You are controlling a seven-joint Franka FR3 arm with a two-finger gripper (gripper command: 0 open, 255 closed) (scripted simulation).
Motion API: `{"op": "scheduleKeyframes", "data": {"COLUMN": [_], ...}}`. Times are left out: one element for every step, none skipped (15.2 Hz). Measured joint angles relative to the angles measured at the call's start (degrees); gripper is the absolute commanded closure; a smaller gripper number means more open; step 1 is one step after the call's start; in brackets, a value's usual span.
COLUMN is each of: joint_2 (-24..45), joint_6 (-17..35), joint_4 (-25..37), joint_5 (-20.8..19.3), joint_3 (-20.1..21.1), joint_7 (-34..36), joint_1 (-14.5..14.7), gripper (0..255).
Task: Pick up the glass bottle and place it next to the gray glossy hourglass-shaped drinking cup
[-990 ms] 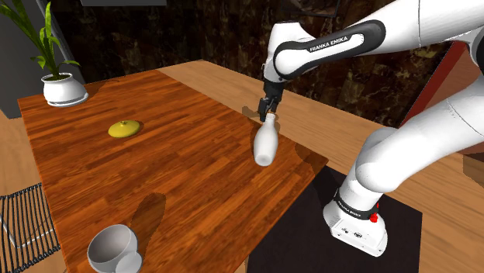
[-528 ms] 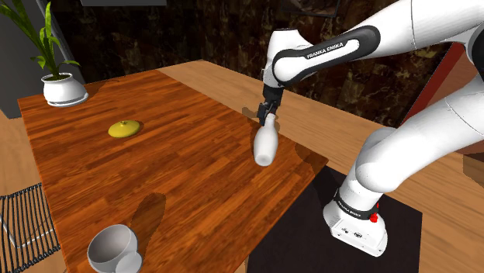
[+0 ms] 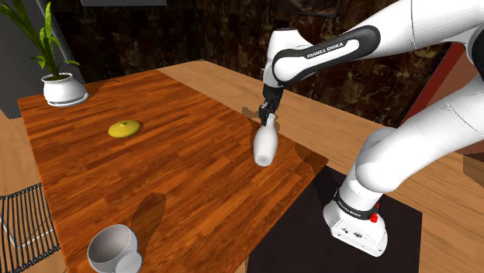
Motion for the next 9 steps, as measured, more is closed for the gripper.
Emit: {"op": "scheduleKeyframes", "data": {"joint_2": [0.0, 0.0, 0.01, 0.0, 0.01, -0.09, -0.35, -0.48, -0.84], "joint_6": [-0.01, -0.01, -0.02, -0.02, 0.0, -0.34, -1.09, -1.67, -2.48], "joint_4": [0.01, 0.01, 0.01, 0.01, 0.01, 0.21, 0.68, 1.12, 1.56], "joint_5": [0.0, 0.0, 0.0, 0.01, 0.0, 0.0, 0.01, 0.01, 0.0], "joint_3": [0.0, 0.01, 0.01, 0.02, 0.01, 0.0, 0.04, 0.05, 0.05], "joint_7": [0.0, 0.01, 0.02, 0.02, 0.01, 0.0, 0.03, 0.03, 0.02], "joint_1": [0.0, 0.0, 0.01, 0.01, 0.01, 0.0, 0.01, 0.0, -0.01], "gripper": [255, 255, 255, 255, 255, 255, 255, 255, 255]}}
